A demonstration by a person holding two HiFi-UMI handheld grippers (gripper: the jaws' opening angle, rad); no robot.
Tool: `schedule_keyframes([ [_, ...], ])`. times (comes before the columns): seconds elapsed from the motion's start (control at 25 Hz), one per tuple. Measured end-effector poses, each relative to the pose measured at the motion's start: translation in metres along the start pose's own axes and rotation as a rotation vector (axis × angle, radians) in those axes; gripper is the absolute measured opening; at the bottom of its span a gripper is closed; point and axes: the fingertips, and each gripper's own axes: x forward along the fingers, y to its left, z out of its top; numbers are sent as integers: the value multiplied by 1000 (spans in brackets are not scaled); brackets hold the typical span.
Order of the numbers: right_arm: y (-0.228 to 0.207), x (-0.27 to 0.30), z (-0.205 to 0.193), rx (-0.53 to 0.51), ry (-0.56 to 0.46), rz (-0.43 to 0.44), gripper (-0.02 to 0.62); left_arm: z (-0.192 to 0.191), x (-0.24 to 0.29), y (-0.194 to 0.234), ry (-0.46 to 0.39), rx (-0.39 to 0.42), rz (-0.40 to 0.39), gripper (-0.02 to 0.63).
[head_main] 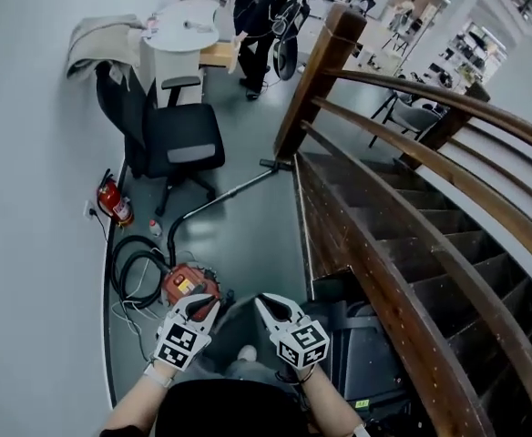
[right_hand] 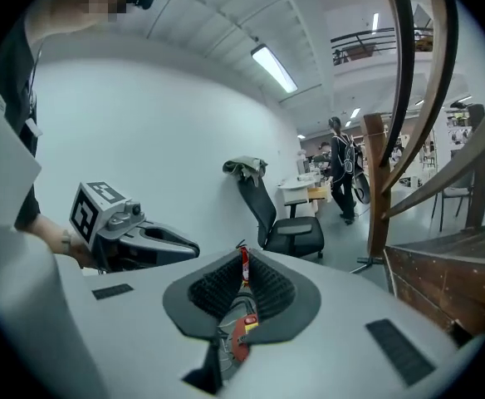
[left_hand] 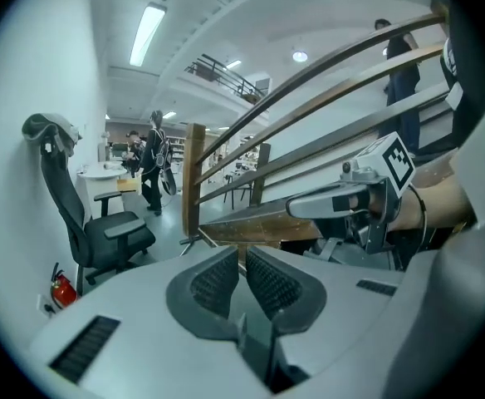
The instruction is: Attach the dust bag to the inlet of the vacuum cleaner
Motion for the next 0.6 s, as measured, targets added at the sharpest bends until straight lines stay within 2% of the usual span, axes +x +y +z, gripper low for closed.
schedule_keyframes([
  [0.36,17,-61,59,31,-121,-30,43,63,-50,-22,-119,-65,-22,40],
  [0.6,25,-80,78,67,-194,-37,43,90,-72,-32,-174,-25,-15,40],
])
